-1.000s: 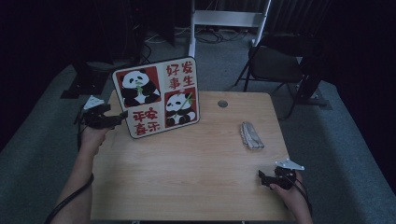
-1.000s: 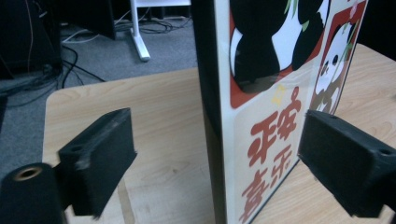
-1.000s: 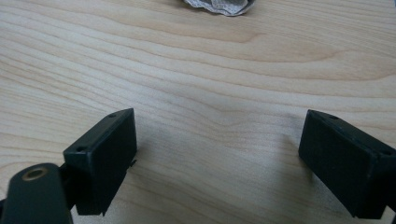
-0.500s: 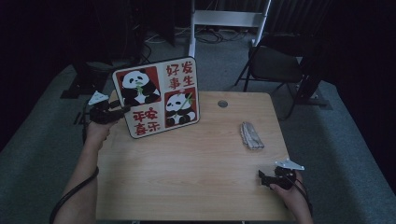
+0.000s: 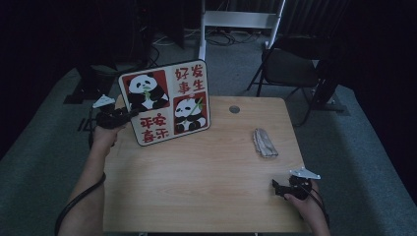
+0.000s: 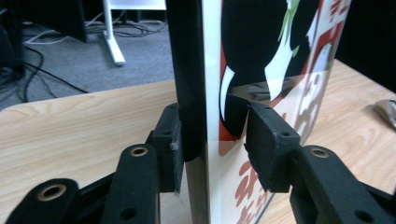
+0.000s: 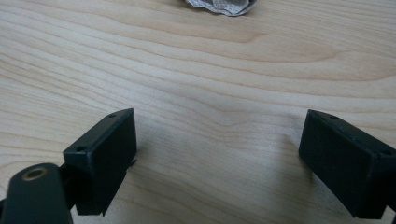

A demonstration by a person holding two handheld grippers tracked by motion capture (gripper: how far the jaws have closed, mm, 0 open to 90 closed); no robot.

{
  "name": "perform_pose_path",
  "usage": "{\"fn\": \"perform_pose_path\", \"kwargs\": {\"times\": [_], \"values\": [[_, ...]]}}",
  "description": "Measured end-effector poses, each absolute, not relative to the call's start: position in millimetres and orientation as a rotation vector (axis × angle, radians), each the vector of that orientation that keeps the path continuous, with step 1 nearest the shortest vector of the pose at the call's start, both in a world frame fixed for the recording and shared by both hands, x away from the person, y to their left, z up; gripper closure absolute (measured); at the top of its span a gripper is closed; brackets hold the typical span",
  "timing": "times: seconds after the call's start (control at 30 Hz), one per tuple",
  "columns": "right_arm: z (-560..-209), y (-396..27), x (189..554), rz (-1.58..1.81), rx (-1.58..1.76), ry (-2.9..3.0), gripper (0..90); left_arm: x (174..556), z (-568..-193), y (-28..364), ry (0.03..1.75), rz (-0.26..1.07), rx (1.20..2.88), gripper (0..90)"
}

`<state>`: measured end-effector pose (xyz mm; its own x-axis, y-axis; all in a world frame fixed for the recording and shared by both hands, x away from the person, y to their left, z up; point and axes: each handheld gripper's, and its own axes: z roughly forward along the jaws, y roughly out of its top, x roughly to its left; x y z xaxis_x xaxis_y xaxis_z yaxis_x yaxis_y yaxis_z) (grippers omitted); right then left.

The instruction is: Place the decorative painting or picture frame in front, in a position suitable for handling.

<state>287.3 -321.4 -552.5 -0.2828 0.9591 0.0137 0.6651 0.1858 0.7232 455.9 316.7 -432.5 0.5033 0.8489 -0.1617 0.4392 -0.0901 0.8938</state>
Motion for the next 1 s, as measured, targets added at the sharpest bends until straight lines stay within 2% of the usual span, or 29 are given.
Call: {"fn": "perform_pose_path", "kwargs": {"times": [0.43,1.0], "values": [[-552.5,-321.3,287.5,0.876,1.518,2.023,10.8,425.2,-439.2,312.3,1.055,0.44,1.65,71.3],[-552.5,-321.3,287.5,0.877,1.518,2.022,10.8,386.5,-443.6,276.4,1.065,0.457,1.601,79.1]]}}
